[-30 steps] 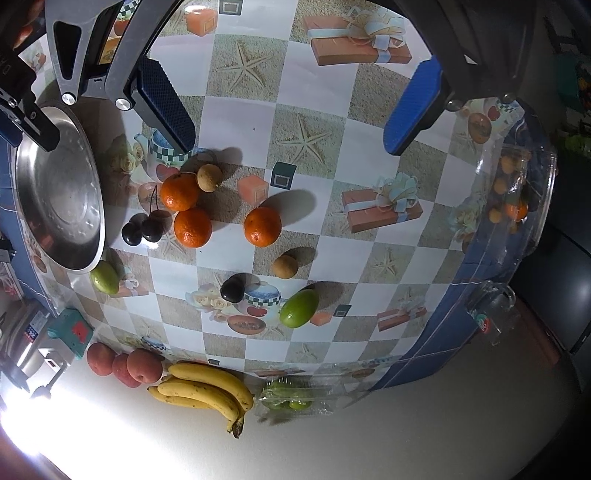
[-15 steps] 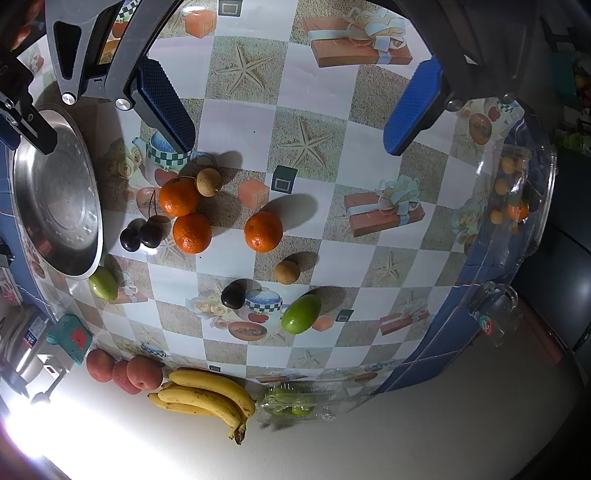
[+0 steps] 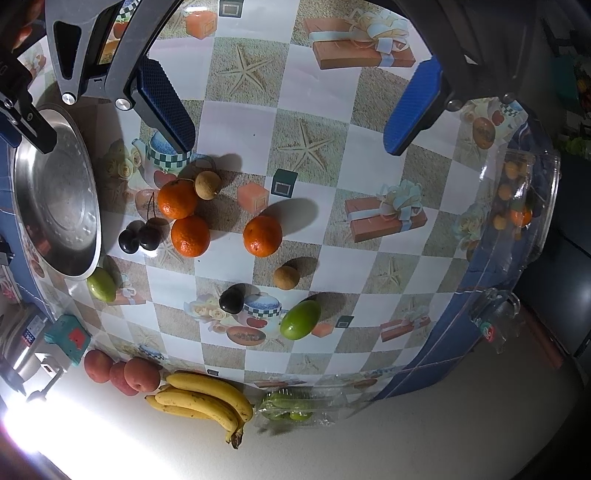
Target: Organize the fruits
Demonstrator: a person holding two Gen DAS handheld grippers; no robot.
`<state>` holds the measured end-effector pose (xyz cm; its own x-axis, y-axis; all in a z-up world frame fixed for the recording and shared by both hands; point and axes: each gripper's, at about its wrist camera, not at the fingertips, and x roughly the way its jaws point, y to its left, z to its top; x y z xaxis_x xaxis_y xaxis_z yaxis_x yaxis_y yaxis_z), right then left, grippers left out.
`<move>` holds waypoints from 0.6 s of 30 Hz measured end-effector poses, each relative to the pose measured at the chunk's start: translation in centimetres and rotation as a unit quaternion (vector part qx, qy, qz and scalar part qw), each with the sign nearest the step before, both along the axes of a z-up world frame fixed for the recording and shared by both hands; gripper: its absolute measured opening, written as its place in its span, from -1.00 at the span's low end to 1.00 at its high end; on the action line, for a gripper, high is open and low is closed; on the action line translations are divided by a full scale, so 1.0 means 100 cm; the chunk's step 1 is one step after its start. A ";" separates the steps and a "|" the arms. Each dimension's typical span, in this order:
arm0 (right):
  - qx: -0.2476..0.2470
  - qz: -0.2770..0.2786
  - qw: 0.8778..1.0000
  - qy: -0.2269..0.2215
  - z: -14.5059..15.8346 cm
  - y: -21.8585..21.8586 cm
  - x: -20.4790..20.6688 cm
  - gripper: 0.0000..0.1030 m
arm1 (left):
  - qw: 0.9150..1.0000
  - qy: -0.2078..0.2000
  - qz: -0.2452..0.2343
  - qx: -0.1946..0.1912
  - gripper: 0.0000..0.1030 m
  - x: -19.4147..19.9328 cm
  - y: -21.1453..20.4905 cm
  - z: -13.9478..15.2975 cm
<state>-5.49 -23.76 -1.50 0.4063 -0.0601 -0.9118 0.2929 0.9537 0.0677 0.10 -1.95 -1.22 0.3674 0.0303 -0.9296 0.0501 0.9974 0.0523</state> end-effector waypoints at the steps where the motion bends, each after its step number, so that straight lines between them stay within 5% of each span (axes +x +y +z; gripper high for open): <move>1: 0.000 0.000 1.000 0.000 0.001 -0.001 0.000 0.93 | 1.000 0.001 0.000 -0.001 1.00 0.000 0.000 0.000; 18: 0.002 -0.001 1.000 0.002 -0.001 -0.001 0.000 0.93 | 1.000 0.004 0.002 -0.005 1.00 0.000 0.000 -0.001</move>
